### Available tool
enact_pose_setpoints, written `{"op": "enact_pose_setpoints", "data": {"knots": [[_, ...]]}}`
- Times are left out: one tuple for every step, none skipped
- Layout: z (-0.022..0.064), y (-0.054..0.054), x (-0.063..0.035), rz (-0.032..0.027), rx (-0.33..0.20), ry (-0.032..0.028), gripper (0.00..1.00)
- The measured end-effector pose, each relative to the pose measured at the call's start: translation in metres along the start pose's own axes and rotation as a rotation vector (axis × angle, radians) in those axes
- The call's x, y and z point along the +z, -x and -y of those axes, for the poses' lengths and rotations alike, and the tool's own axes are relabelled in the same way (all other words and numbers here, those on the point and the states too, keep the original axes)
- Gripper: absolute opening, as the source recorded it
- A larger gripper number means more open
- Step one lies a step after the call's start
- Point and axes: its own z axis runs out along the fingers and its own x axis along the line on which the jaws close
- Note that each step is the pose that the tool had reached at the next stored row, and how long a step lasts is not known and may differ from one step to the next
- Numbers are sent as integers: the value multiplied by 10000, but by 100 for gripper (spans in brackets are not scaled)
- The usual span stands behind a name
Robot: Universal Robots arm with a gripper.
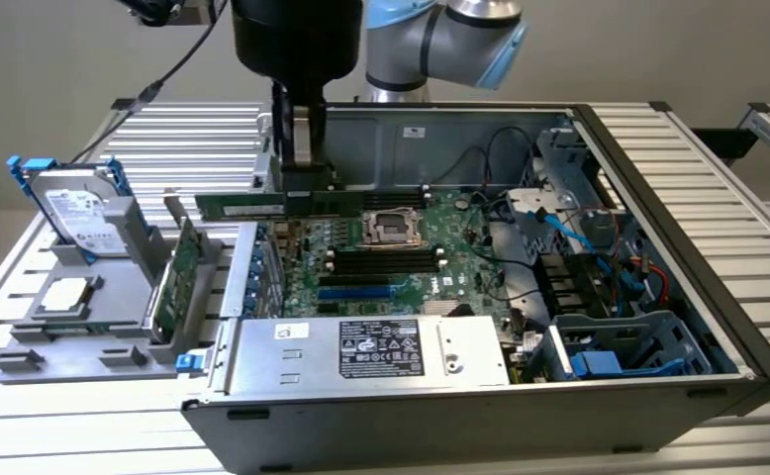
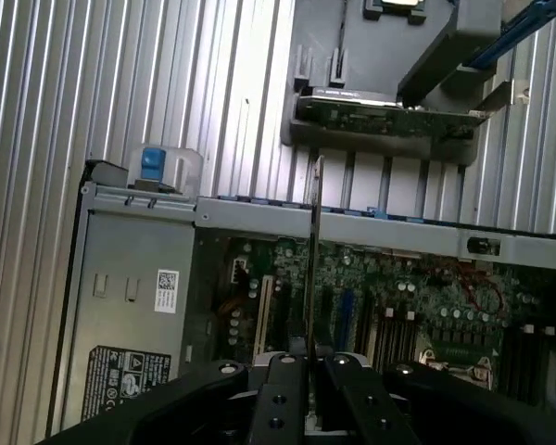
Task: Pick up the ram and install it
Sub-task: 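Pick up the ram and move it above insertion slot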
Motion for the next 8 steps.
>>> {"op": "enact_pose_setpoints", "data": {"knots": [[30, 17, -1, 1, 1, -4, 14], [60, 34, -1, 0, 1, -6, 14], [90, 53, -2, -1, 1, -9, 14], [121, 72, -2, -2, 1, -13, 14], [151, 90, -2, -2, 1, -17, 14], [180, 109, -2, -2, 1, -20, 14], [211, 128, -1, -2, 0, -22, 14], [244, 151, -1, -5, 1, -24, 14]]}}
